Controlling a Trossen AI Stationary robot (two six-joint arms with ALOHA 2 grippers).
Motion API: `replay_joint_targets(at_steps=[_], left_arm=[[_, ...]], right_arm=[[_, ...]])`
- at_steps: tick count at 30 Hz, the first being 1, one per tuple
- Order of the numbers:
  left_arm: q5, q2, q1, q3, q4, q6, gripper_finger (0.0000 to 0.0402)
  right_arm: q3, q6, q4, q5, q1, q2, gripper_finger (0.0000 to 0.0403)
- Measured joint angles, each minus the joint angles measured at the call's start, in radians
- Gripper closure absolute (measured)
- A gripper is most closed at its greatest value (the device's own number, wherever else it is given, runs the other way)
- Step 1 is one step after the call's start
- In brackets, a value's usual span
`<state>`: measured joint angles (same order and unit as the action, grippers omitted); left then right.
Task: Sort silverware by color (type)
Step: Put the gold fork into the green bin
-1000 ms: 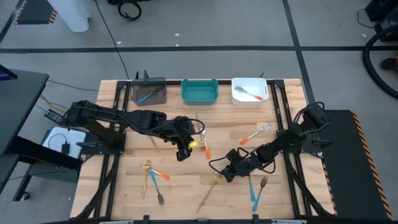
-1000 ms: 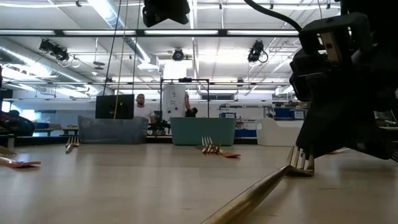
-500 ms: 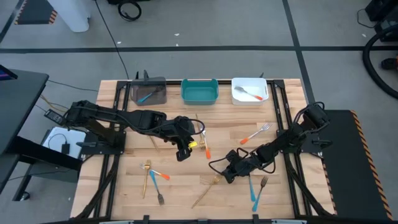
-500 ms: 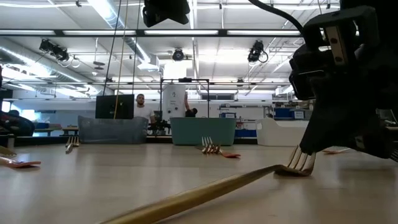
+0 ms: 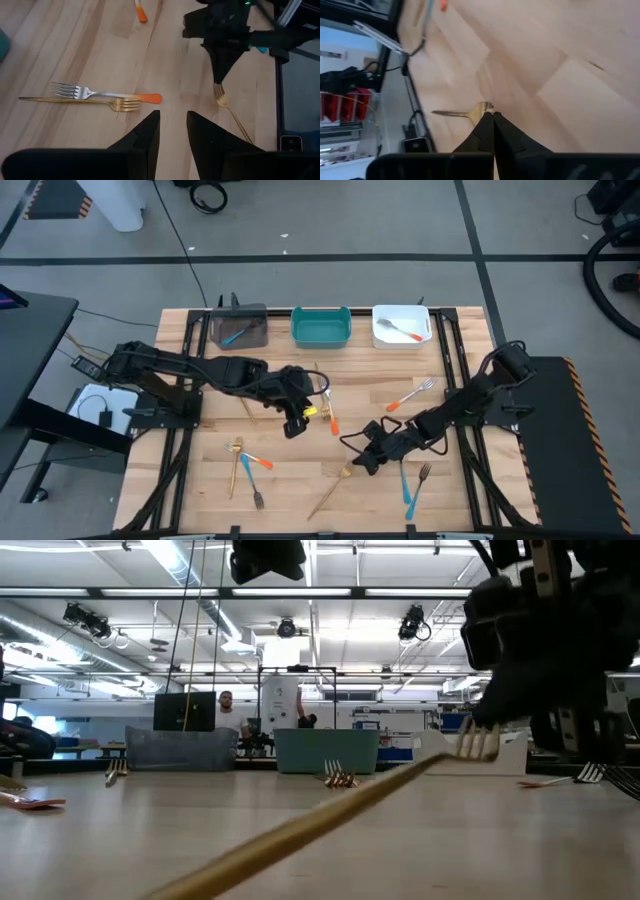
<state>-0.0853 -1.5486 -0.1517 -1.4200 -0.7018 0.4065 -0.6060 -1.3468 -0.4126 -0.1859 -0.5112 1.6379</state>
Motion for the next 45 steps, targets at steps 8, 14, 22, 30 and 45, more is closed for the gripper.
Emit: replay_joint_targets(at_steps=[8,14,22,30,45], left_arm=[[0.0,0.0,0.033,0.0,-0.011,-0.001,0.0297],[0.0,0.0,0.061,0.0,-0.05,-0.003,0.0297],[0.0,0.0,0.102,0.0,-0.098,-0.037,0.0297],[0.0,0.0,0.135,0.0,-0.141,-0.062,0.0297],[0.0,0.0,0.293,0.0,-0.111,-0.078,0.0297]], right_arm=[[0.0,0.046,0.069,-0.003,0.057,-0.11,0.0402],[0.0,0.121,0.122,-0.007,0.111,-0.202,0.0402],[0.0,0.161,0.27,-0.007,0.186,-0.32,0.0402],[0.0,0.221,0.284,-0.007,0.259,-0.402,0.0403],[0.0,0.442,0.305,0.077,0.694,-0.507,0.0403]])
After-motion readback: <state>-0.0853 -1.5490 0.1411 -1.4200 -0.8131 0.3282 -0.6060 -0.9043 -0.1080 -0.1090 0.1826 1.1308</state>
